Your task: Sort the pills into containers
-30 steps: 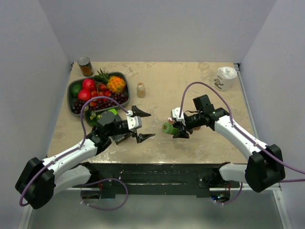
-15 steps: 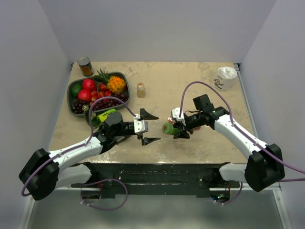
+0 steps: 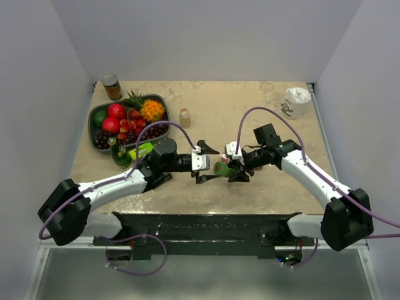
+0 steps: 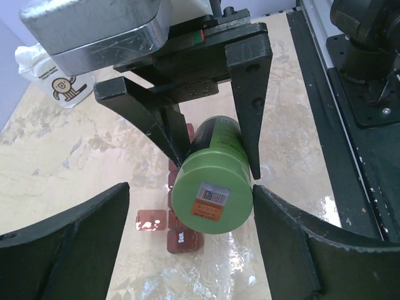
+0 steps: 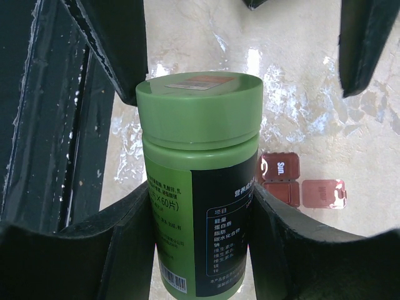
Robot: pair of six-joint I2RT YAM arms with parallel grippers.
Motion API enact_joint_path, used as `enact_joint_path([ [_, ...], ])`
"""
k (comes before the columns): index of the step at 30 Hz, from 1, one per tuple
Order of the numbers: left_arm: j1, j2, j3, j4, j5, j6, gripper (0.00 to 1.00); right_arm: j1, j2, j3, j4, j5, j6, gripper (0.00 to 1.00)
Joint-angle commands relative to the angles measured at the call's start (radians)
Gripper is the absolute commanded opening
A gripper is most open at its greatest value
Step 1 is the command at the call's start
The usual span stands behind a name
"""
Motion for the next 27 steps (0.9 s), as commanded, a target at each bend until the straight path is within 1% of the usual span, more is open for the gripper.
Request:
enact_joint_path([
  [1, -0.008, 0.017, 0.06, -0.029, 0.046, 0.051, 0.8, -0.004, -0.006, 0.046, 0.002, -0.038, -0.019, 0.0],
  [3, -0.009, 0.029, 0.072, -0.054, 0.058, 0.051, 0.76, -0.003, -0.008, 0.046, 0.002, -0.038, -0.019, 0.0],
  [4, -0.012, 0.032, 0.075, -0.063, 0.06, 0.048, 0.72, -0.004, -0.007, 0.046, 0.0, -0.038, -0.018, 0.0],
  [6, -0.012, 0.039, 0.084, -0.075, 0.064, 0.04, 0.67, -0.006, -0.008, 0.046, 0.002, -0.036, -0.018, 0.0],
  [7, -0.012, 0.04, 0.086, -0.078, 0.064, 0.036, 0.58, -0.006, -0.008, 0.046, 0.0, -0.036, -0.018, 0.0],
  [9, -0.012, 0.045, 0.097, -0.089, 0.061, 0.01, 0.5, -0.006, -0.008, 0.046, 0.0, -0.036, -0.018, 0.0],
  [10, -0.012, 0.045, 0.107, -0.092, 0.058, -0.007, 0.41, -0.006, -0.007, 0.046, 0.0, -0.035, -0.018, 0.0],
  [11, -0.012, 0.049, 0.116, -0.11, 0.058, -0.025, 0.35, -0.006, -0.006, 0.046, 0.003, -0.035, -0.018, 0.0],
  [12, -0.012, 0.054, 0.126, -0.121, 0.049, -0.073, 0.28, -0.004, -0.01, 0.046, 0.003, -0.032, -0.016, 0.0],
  [13, -0.012, 0.057, 0.141, -0.13, 0.044, -0.103, 0.16, -0.004, -0.008, 0.046, 0.01, -0.027, -0.01, 0.0],
  [14, -0.012, 0.065, 0.149, -0.146, 0.041, -0.14, 0.1, -0.006, -0.01, 0.044, 0.019, -0.02, -0.001, 0.0],
  [15, -0.012, 0.069, 0.156, -0.149, 0.032, -0.241, 0.03, -0.006, -0.011, 0.041, 0.026, -0.015, 0.008, 0.0],
  [16, -0.012, 0.075, 0.173, -0.15, 0.011, -0.313, 0.0, -0.004, -0.013, 0.039, 0.037, -0.009, 0.017, 0.0],
  [17, -0.012, 0.087, 0.185, -0.182, -0.021, -0.394, 0.0, -0.004, -0.011, 0.038, 0.042, 0.002, 0.024, 0.0],
  [18, -0.012, 0.095, 0.205, -0.213, -0.078, -0.544, 0.0, -0.006, -0.014, 0.036, 0.048, 0.003, 0.03, 0.0],
  [19, -0.012, 0.104, 0.24, -0.248, -0.116, -0.623, 0.0, -0.007, -0.013, 0.035, 0.057, 0.008, 0.039, 0.0],
  [20, -0.012, 0.121, 0.259, -0.318, -0.153, -0.704, 0.0, -0.004, -0.013, 0.035, 0.06, 0.013, 0.04, 0.0],
  [21, -0.012, 0.126, 0.267, -0.34, -0.216, -0.878, 0.0, -0.007, -0.013, 0.033, 0.063, 0.014, 0.045, 0.0],
  [22, -0.014, 0.126, 0.258, -0.357, -0.216, -0.956, 0.0, -0.007, -0.011, 0.033, 0.068, 0.016, 0.05, 0.0],
  [23, -0.013, 0.117, 0.238, -0.316, -0.2, -1.028, 0.0, -0.006, -0.011, 0.033, 0.072, 0.017, 0.053, 0.0],
  [24, -0.012, 0.108, 0.215, -0.286, -0.186, -1.194, 0.0, -0.006, -0.008, 0.033, 0.074, 0.02, 0.056, 0.0],
  [26, -0.012, 0.077, 0.152, -0.191, -0.178, -1.321, 0.01, -0.006, -0.007, 0.033, 0.079, 0.02, 0.057, 0.0],
  [27, -0.012, 0.069, 0.143, -0.175, -0.164, -1.402, 0.15, -0.007, -0.01, 0.032, 0.077, 0.02, 0.059, 0.0],
])
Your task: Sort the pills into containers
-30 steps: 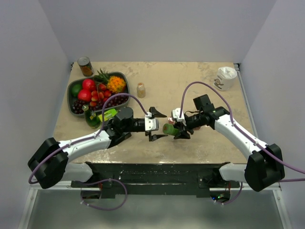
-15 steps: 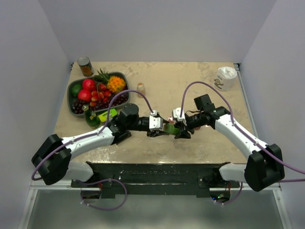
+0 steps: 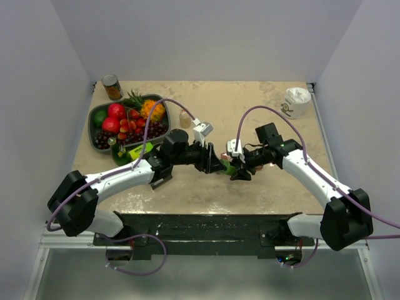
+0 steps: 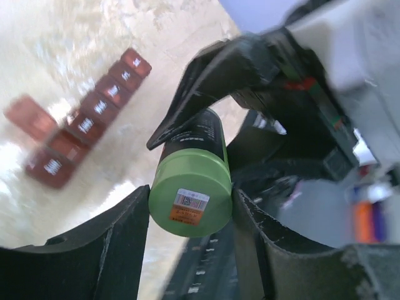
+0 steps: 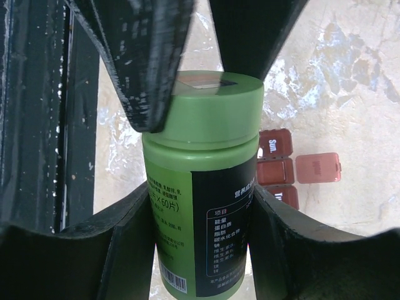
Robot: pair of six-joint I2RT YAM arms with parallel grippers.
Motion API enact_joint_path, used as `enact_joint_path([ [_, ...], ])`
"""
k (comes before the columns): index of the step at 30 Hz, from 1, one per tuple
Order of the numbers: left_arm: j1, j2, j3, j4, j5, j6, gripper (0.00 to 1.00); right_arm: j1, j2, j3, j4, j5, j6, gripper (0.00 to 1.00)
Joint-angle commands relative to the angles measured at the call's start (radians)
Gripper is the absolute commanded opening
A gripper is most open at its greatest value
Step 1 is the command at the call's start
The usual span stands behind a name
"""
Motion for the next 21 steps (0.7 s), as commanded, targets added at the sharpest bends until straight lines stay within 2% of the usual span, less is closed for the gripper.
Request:
enact_joint_path([
  [1, -0.009, -0.048, -0.041, 0.117, 0.005, -0.505, 0.24, 0.011, -0.01, 0.03, 0.07, -0.038, 0.012, 0.0],
  [2, -0.009, -0.054, -0.033, 0.114, 0.012, -0.517, 0.35, 0.011, -0.01, 0.03, 0.068, -0.038, 0.013, 0.0],
  [3, -0.011, -0.057, -0.027, 0.116, 0.025, -0.524, 0.56, 0.01, -0.008, 0.028, 0.068, -0.036, 0.015, 0.0],
  [5, -0.009, -0.078, -0.01, 0.122, 0.033, -0.521, 0.75, 0.01, -0.01, 0.028, 0.071, -0.036, 0.016, 0.0],
  [6, -0.006, -0.087, -0.003, 0.113, 0.03, -0.486, 0.89, 0.01, -0.01, 0.03, 0.07, -0.036, 0.016, 0.0],
  [7, 0.003, -0.1, 0.008, 0.095, 0.024, -0.464, 0.94, 0.01, -0.008, 0.03, 0.07, -0.038, 0.016, 0.0],
  [9, 0.018, -0.136, 0.013, 0.035, 0.034, -0.383, 0.99, 0.01, -0.011, 0.03, 0.071, -0.039, 0.016, 0.0],
  [13, 0.092, -0.212, -0.027, -0.014, 0.123, -0.182, 0.99, 0.01, -0.008, 0.031, 0.064, -0.042, 0.013, 0.0],
  [14, 0.094, -0.241, -0.027, -0.08, 0.128, -0.018, 0.99, 0.008, -0.008, 0.031, 0.065, -0.044, 0.012, 0.0],
  [16, 0.094, -0.259, -0.019, -0.169, 0.153, 0.175, 0.99, 0.01, -0.008, 0.033, 0.059, -0.047, 0.007, 0.0],
  [17, 0.094, -0.27, -0.018, -0.274, 0.162, 0.338, 0.99, 0.01, -0.008, 0.034, 0.056, -0.048, 0.005, 0.0],
  [19, 0.092, -0.287, -0.018, -0.371, 0.144, 0.468, 0.99, 0.008, -0.006, 0.036, 0.048, -0.058, -0.004, 0.0],
  [21, 0.091, -0.308, -0.027, -0.384, 0.102, 0.606, 0.99, 0.008, -0.003, 0.036, 0.044, -0.062, -0.007, 0.0],
])
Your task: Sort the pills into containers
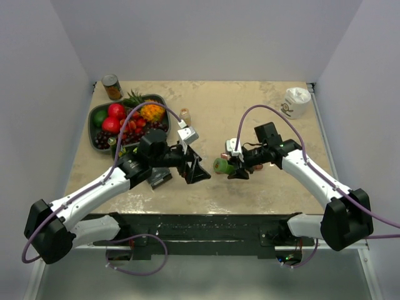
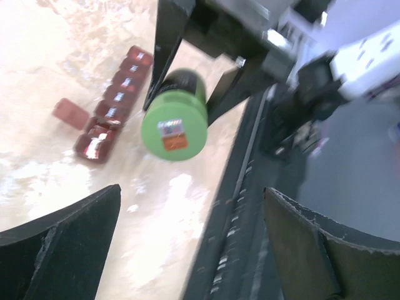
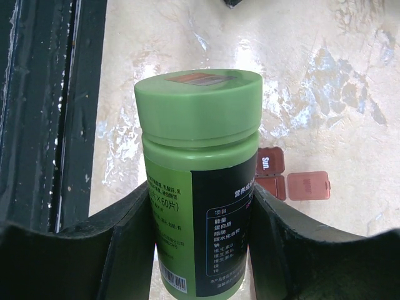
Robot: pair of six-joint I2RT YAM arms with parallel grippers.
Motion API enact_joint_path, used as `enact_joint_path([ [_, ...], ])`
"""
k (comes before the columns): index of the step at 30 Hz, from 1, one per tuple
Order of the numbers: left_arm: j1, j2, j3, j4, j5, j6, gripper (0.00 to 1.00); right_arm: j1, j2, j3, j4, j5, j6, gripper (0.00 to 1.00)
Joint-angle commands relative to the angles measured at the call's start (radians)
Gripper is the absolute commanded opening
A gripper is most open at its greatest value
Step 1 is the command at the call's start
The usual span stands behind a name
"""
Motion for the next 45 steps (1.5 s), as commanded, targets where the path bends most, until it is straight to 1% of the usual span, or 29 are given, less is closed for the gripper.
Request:
enact_joint_path([
  [1, -0.004, -0.064, -0.015, -0.127, -0.018, 0.449, 0.99, 0.001, -0.003, 0.036, -0.001, -0.03, -0.022, 0.0],
  [2, -0.004, -0.087, -0.03, -0.096, -0.032, 0.506, 0.99, 0.0, -0.002, 0.037, -0.004, -0.03, -0.024, 0.0],
  [3, -0.004, -0.11, -0.046, -0.055, -0.045, 0.531, 0.99, -0.002, 0.001, 0.037, -0.005, -0.033, -0.025, 0.0],
  [4, -0.004, -0.159, -0.094, 0.072, -0.057, 0.551, 0.99, 0.0, 0.003, 0.039, -0.009, -0.035, -0.028, 0.0],
  [5, -0.004, -0.18, -0.125, 0.137, -0.081, 0.561, 0.99, 0.0, 0.003, 0.039, -0.01, -0.035, -0.03, 0.0],
  [6, -0.003, -0.2, -0.188, 0.206, -0.147, 0.555, 0.99, 0.0, 0.003, 0.039, -0.01, -0.035, -0.03, 0.0],
  [7, -0.003, -0.229, -0.217, 0.335, -0.176, 0.551, 0.99, 0.0, 0.003, 0.039, -0.013, -0.036, -0.031, 0.0],
  [8, -0.003, -0.237, -0.243, 0.39, -0.186, 0.572, 0.99, -0.002, 0.003, 0.04, -0.015, -0.036, -0.033, 0.0],
  [10, -0.003, -0.234, -0.286, 0.471, -0.135, 0.635, 0.99, -0.003, 0.0, 0.04, -0.019, -0.041, -0.037, 0.0],
  [11, -0.004, -0.228, -0.291, 0.473, -0.118, 0.705, 0.99, -0.005, 0.0, 0.039, -0.021, -0.042, -0.04, 0.0],
  [12, -0.003, -0.221, -0.291, 0.469, -0.065, 0.742, 0.99, -0.005, -0.003, 0.039, -0.021, -0.042, -0.04, 0.0],
  [15, -0.006, -0.194, -0.294, 0.437, 0.026, 0.879, 0.99, -0.005, -0.002, 0.04, -0.024, -0.045, -0.047, 0.0],
  [17, -0.006, -0.171, -0.285, 0.389, 0.069, 0.977, 0.99, -0.005, -0.002, 0.042, -0.029, -0.045, -0.05, 0.0],
  [29, -0.069, -0.032, -0.193, 0.354, 0.087, 1.049, 0.96, -0.005, -0.002, 0.042, -0.035, -0.047, -0.059, 0.0],
  [35, -0.084, 0.007, -0.173, 0.364, 0.083, 1.051, 0.96, -0.005, 0.0, 0.042, -0.036, -0.05, -0.062, 0.0],
  [45, -0.127, 0.114, -0.121, 0.421, 0.075, 1.031, 0.94, -0.005, -0.002, 0.043, -0.039, -0.049, -0.062, 0.0],
])
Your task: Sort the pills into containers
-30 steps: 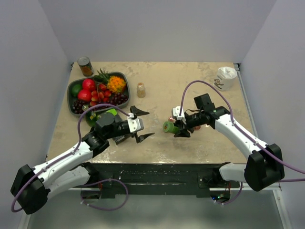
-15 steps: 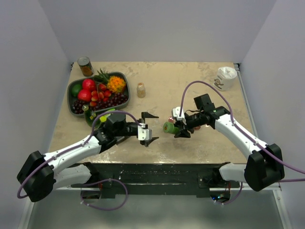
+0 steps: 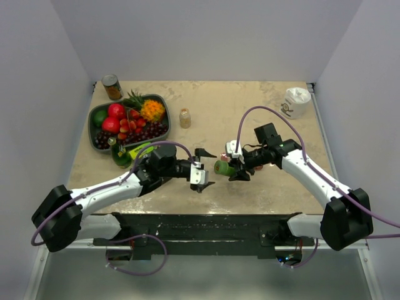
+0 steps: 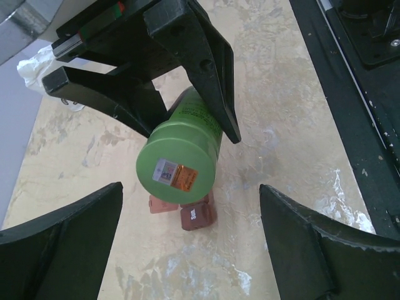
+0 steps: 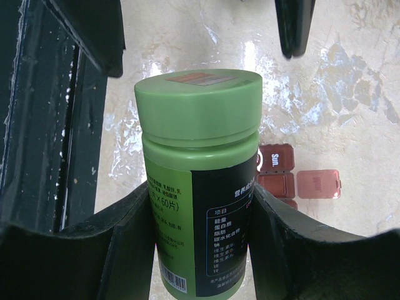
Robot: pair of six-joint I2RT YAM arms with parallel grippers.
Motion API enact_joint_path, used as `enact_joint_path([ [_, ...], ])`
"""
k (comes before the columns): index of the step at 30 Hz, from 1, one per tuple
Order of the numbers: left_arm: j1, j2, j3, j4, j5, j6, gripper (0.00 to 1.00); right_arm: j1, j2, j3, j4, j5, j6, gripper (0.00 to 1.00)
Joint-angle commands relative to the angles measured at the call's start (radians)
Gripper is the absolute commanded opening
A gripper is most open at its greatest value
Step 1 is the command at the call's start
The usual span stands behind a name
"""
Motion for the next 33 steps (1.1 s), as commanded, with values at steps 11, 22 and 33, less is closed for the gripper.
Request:
enact_joint_path([
  [11, -0.024, 0.115, 0.15, 0.038, 0.009, -0.026, 0.71, -0.002, -0.004, 0.043, 0.008, -0.044, -0.017, 0.0],
  [22, -0.024, 0.114, 0.219, -0.057, -0.042, -0.543, 0.26, -0.002, -0.003, 0.042, 0.014, -0.034, -0.01, 0.0],
  [33, -0.018, 0.214, 0.288, -0.068, -0.06, -1.609, 0.25, -0.002, -0.001, 0.04, 0.028, -0.021, 0.006, 0.0],
])
